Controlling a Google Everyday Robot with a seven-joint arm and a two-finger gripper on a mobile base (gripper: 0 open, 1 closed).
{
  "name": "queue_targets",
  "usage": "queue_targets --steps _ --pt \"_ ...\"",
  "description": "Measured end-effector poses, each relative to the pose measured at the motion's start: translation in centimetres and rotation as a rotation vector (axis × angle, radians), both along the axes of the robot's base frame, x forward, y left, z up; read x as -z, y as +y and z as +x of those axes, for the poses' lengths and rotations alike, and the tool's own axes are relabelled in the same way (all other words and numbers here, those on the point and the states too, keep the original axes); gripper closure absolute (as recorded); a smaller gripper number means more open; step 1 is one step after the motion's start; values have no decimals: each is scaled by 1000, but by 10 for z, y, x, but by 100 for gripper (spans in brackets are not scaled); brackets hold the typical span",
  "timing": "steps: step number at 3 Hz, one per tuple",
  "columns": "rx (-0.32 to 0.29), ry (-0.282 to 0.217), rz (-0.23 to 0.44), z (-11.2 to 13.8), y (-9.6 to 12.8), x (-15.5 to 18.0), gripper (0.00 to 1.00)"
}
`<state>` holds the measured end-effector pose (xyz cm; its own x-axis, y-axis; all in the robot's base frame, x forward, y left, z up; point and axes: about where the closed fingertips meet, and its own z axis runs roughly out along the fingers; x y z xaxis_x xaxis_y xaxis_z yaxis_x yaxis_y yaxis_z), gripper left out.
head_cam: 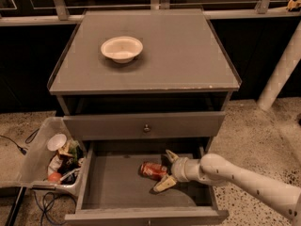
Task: Pick coke can from middle drawer and place on counter
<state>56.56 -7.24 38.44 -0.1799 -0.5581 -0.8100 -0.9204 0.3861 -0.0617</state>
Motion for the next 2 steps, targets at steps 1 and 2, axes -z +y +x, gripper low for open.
queue_targets --steps 1,2 --pt "0 2 1 0 1 1 0" --pt "0 2 2 0 1 1 19"
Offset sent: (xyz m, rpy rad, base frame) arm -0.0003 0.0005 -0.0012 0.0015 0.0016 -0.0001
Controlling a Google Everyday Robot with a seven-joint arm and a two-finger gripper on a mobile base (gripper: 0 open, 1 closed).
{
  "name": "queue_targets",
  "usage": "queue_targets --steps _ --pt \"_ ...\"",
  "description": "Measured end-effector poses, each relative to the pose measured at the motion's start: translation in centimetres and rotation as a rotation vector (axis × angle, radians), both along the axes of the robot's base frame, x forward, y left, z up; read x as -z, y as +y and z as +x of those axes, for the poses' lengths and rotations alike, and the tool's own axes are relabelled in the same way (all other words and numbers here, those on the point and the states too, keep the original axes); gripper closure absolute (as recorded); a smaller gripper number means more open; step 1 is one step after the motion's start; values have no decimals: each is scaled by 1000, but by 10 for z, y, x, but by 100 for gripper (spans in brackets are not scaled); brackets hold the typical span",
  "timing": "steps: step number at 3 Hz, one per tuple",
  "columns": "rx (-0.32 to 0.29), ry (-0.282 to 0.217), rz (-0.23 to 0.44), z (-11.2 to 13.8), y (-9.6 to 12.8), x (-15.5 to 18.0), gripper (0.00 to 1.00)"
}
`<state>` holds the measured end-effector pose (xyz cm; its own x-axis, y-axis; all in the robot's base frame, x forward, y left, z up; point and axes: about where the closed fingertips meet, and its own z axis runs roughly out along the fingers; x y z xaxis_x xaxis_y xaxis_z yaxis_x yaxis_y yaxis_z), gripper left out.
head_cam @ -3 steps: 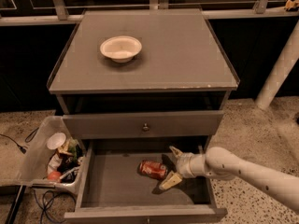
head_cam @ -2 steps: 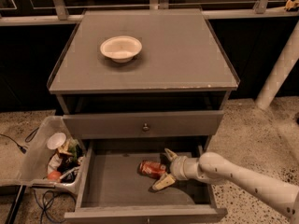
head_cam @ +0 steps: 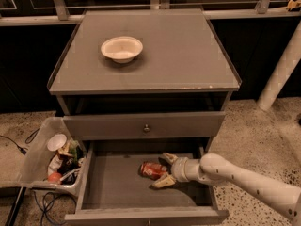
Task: Pick coke can from middle drawer and place on counter
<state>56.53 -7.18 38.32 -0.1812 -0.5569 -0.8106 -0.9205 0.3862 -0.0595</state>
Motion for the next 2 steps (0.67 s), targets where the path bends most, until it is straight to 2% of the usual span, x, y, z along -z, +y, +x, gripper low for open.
queue_targets --steps 2 --pt "0 0 0 0 0 0 64"
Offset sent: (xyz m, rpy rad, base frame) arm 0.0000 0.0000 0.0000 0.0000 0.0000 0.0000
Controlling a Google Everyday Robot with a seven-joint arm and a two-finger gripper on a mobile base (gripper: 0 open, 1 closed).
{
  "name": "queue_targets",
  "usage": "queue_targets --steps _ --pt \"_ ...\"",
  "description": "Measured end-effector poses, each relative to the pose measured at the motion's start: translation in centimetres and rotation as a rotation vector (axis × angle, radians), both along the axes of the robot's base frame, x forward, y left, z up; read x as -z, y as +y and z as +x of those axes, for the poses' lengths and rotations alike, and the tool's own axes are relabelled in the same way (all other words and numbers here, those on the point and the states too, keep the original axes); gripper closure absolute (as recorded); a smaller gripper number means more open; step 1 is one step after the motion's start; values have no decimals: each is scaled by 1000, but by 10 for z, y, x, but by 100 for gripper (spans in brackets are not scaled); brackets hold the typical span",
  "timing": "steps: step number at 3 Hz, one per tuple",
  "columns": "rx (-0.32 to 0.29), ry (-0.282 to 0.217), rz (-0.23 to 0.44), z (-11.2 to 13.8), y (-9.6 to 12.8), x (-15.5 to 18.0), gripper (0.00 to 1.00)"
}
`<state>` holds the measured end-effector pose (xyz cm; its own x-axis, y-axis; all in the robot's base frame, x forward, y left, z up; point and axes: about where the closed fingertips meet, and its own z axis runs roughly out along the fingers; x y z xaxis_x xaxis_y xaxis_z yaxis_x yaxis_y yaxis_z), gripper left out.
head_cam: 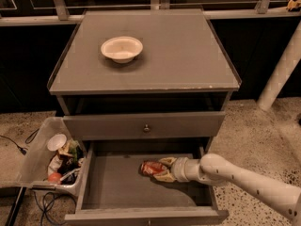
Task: Pick coke can from middle drawer and place on counter
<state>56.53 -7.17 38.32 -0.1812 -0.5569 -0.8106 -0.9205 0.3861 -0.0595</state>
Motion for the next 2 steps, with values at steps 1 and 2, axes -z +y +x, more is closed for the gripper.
queue_targets --steps 1,2 --pt "0 0 0 0 0 0 87" --pt "0 0 0 0 0 0 100"
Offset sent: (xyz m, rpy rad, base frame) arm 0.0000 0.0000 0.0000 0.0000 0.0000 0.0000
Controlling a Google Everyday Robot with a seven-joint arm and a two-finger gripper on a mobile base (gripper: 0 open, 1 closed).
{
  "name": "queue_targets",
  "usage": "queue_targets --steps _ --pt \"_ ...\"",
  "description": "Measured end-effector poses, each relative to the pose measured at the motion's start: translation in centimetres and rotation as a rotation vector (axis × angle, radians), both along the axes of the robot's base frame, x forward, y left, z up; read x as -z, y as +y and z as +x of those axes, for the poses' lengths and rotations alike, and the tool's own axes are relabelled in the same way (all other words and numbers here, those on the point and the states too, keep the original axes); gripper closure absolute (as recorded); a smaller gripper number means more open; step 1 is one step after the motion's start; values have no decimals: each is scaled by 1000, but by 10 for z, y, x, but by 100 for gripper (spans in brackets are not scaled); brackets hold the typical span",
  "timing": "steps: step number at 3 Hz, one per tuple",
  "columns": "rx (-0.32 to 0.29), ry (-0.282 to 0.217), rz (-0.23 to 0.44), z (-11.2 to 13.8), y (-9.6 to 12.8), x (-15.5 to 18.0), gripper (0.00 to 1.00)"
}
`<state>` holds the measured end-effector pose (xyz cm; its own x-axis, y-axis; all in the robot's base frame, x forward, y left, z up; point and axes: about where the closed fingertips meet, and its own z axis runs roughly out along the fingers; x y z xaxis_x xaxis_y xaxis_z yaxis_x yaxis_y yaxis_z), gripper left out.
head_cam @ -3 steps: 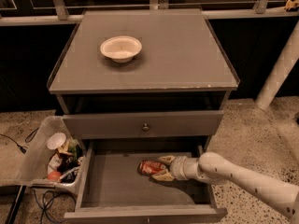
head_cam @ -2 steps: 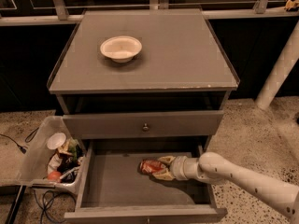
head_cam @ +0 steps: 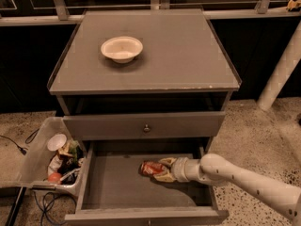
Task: Pick coke can from middle drawer and place on counter
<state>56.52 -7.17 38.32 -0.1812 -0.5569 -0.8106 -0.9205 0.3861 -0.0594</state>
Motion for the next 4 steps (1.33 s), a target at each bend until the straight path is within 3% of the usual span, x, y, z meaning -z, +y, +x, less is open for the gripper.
queue_targets --steps 1,2,4 --pt "15 11 0 -1 -10 -6 100" --pt "34 -18 16 -5 -30 -35 100" --pt "60 -132 25 -13 -72 -129 100"
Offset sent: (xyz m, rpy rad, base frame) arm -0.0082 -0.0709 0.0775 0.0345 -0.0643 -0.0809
